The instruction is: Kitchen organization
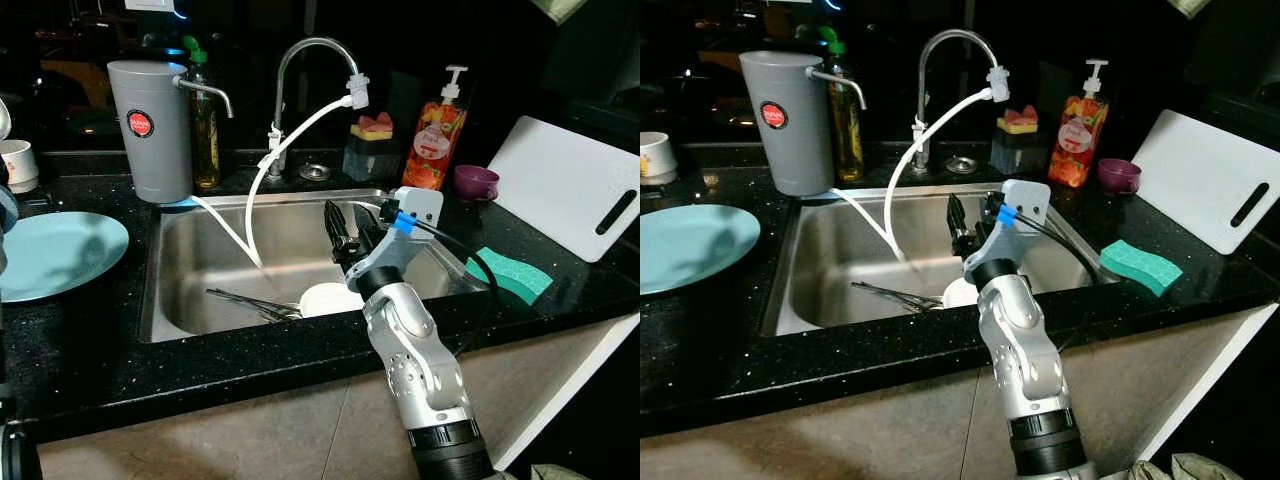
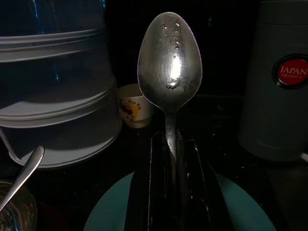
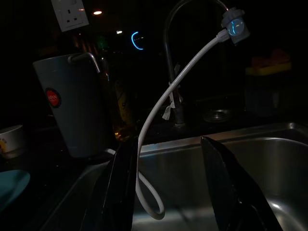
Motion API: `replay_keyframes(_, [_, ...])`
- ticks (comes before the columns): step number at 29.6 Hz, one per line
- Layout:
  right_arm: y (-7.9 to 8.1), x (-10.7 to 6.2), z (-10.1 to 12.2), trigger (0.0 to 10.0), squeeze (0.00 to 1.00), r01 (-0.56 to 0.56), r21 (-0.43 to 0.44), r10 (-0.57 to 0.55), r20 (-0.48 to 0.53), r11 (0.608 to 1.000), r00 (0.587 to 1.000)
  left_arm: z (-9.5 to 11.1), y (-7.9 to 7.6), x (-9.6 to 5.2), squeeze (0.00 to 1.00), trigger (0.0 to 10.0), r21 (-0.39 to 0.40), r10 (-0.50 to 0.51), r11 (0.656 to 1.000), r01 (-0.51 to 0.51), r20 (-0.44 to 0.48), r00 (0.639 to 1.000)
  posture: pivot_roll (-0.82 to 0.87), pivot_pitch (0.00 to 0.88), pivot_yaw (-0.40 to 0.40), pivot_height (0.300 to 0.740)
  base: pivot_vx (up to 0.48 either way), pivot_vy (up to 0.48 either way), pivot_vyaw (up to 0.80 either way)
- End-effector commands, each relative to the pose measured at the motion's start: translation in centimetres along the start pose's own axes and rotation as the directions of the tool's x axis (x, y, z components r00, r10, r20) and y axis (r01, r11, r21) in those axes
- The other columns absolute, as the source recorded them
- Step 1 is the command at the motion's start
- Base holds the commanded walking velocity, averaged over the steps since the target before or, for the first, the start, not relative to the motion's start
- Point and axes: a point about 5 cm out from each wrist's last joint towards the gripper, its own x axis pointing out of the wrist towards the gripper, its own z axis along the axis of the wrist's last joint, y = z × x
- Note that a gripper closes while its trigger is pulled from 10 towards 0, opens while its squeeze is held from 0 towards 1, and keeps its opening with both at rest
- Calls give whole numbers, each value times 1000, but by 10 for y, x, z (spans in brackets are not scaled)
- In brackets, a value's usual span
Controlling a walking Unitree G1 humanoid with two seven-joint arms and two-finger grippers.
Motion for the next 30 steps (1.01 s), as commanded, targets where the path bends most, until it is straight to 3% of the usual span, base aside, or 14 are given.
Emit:
replay_keyframes(1, [1,0,-3,10000,0,2,12,-2,-11,1000,1000,14,-2,-1,0,10000,-5,-27,1000,27,41,999,194,77,-98,740,0,0,0])
replay_keyframes(7, [2,-1,-3,10000,0,0,13,0,-9,1000,1000,16,-6,-2,0,10000,-2,-65,998,65,44,997,195,75,-101,740,0,0,0])
replay_keyframes(10, [2,-1,-3,10000,0,-1,14,1,-9,1000,1000,18,-13,-3,0,10000,-36,-124,991,126,43,991,195,73,-102,740,0,0,0])
replay_keyframes(12, [2,-1,-3,10000,0,-3,17,4,-8,1000,1000,16,-35,-11,0,10000,-23,-270,962,271,45,962,196,72,-102,740,0,0,0])
replay_keyframes(15, [2,-1,-3,10000,0,-6,18,6,-7,1000,1000,14,-46,-16,0,10000,-4,-333,943,333,46,942,193,71,-103,740,0,0,0])
replay_keyframes(17, [5,-2,-1,10000,0,-29,26,29,1,999,1000,9,-72,-28,0,10000,3,-442,897,443,51,895,191,67,-106,740,0,0,0])
replay_keyframes(19, [5,-2,-1,10000,0,-29,26,29,1,999,1000,9,-72,-28,0,10000,3,-442,897,443,51,895,191,67,-106,740,0,0,0])
replay_keyframes(20, [7,-2,0,10000,0,-46,32,46,6,998,999,8,-85,-34,0,10000,4,-481,876,481,57,875,185,63,-114,740,0,0,0])
replay_keyframes(22, [17,-4,4,10000,0,-129,72,128,16,989,992,10,-115,-45,0,10000,0,-575,817,577,90,814,174,61,-118,740,0,0,0])
replay_keyframes(24, [28,-7,9,10000,0,-219,164,218,25,962,976,15,-135,-54,0,10000,6,-648,758,652,119,752,174,61,-118,740,0,0,0])
replay_keyframes(26, [33,-9,11,10000,0,-265,221,265,31,939,964,16,-148,-59,0,10000,19,-693,717,697,132,709,159,51,-108,740,0,0,0])
replay_keyframes(28, [34,-9,11,10000,0,-276,232,276,32,933,961,16,-152,-61,0,10000,22,-706,704,710,133,695,157,50,-104,740,0,0,0])
replay_keyframes(29, [36,-11,12,10000,0,-288,256,288,38,923,957,15,-160,-65,0,10000,28,-738,671,741,131,662,154,49,-99,740,0,0,0])
replay_keyframes(30, [36,-11,12,10000,0,-288,256,288,38,923,957,15,-160,-65,0,10000,28,-738,671,741,131,662,154,49,-99,740,0,0,0])
